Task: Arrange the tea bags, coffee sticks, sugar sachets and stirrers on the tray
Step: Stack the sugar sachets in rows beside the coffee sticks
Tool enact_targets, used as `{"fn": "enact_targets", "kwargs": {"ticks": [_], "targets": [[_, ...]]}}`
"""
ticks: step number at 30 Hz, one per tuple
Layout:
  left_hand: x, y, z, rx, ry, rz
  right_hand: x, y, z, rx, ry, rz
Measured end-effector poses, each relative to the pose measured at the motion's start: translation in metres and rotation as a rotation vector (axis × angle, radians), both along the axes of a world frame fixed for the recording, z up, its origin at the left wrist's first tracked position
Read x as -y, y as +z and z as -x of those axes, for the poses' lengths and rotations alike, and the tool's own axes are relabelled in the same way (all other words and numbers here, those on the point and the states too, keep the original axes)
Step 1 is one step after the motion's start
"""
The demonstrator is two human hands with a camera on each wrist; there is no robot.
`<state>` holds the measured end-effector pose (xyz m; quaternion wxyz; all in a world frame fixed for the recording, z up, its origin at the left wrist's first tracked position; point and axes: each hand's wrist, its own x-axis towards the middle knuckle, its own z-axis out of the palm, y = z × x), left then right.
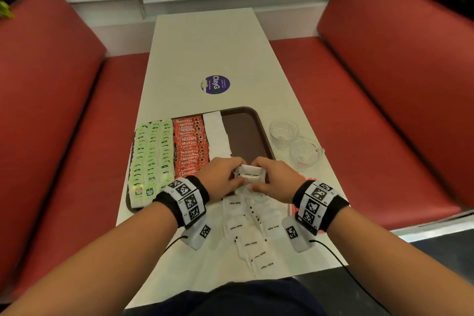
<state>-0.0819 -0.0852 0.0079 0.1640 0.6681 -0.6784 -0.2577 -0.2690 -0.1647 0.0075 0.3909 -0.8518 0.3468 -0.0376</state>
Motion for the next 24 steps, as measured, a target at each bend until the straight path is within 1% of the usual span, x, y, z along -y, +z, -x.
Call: {"fn": "enact_targets", "kwargs": {"ticks": [4,8,11,14,18,21,24], "targets": [[0.003,0.007,-0.01,-0.041,0.051,0.004,0.005,0.004,-0.015,0.024,-0.013,-0.045],[0.006,0.009,-0.019,-0.202,0.211,0.025,0.013,0.003,-0.025,0.037,-0.062,-0.027],[0.008,0.006,-0.026,-0.238,0.319,0.007,0.018,0.003,-0.031,0.061,-0.103,-0.025],[0.011,0.002,-0.032,-0.238,0.341,-0.008,0.021,0.001,-0.037,0.12,-0.102,-0.131],[0.015,0.0,-0.038,-0.28,0.354,0.031,0.025,-0.002,-0.046,0.137,-0.07,-0.177],[0.015,0.002,-0.04,-0.339,0.357,0.075,0.026,0.0,-0.051,0.221,-0.103,-0.31],[0.017,0.0,-0.042,-0.415,0.389,0.112,0.029,0.001,-0.055,0.274,-0.139,-0.388]]}}
